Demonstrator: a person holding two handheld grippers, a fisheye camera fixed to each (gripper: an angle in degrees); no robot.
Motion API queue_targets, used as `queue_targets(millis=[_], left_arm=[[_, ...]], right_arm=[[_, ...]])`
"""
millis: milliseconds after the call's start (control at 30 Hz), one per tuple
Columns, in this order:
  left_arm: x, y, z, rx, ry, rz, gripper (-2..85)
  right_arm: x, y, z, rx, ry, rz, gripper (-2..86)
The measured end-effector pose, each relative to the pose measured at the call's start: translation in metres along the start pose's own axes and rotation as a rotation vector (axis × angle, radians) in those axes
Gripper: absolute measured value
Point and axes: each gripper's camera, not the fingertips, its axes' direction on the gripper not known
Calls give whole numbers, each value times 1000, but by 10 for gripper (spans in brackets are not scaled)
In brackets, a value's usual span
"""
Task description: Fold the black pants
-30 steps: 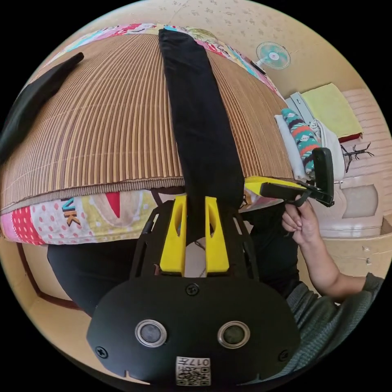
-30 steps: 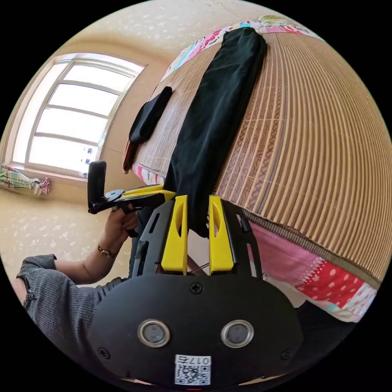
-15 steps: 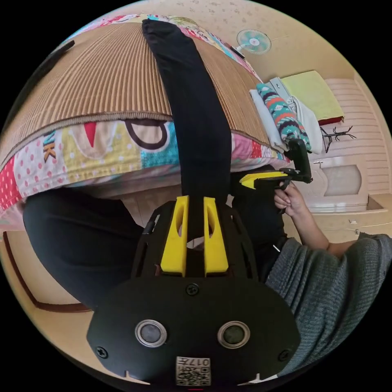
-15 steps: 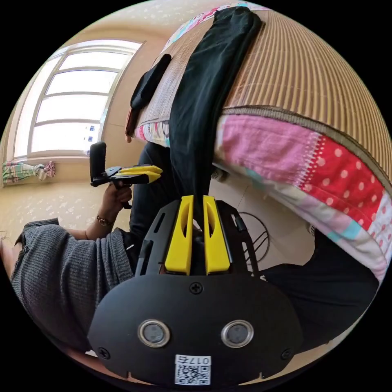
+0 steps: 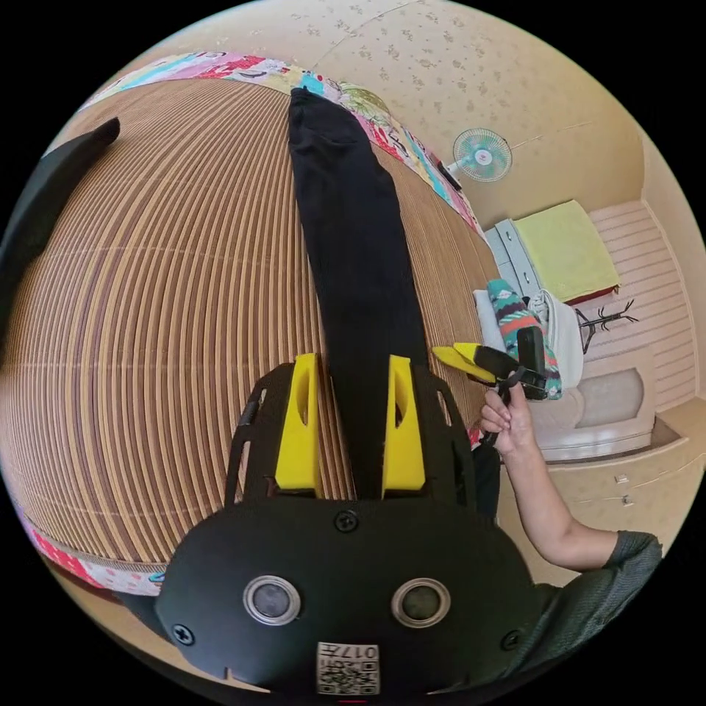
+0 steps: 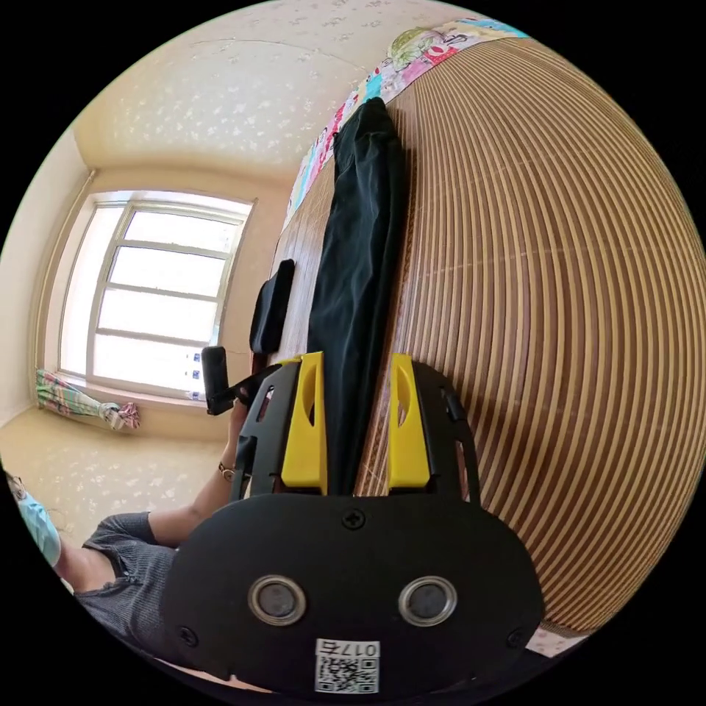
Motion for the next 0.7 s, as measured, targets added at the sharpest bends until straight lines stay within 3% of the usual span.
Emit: queue_targets(millis=[200, 300, 367, 467, 700], left_arm=[[-17, -37, 1, -21, 64, -124, 71], [-29, -26, -14, -17, 231, -151, 36], [-25, -2, -49, 75, 447, -70, 23], [-3, 33, -106, 164, 633, 60, 16], [140, 113, -265, 368, 658, 446, 24]], right_arm=[[-7, -23, 16, -37, -48, 35, 89], [-22, -13, 0, -62, -110, -44, 42], [-32, 0, -26, -28, -236, -98, 36], [-61, 29, -71, -7, -416, -229, 29], [-214, 115, -186, 108, -590, -617, 23]])
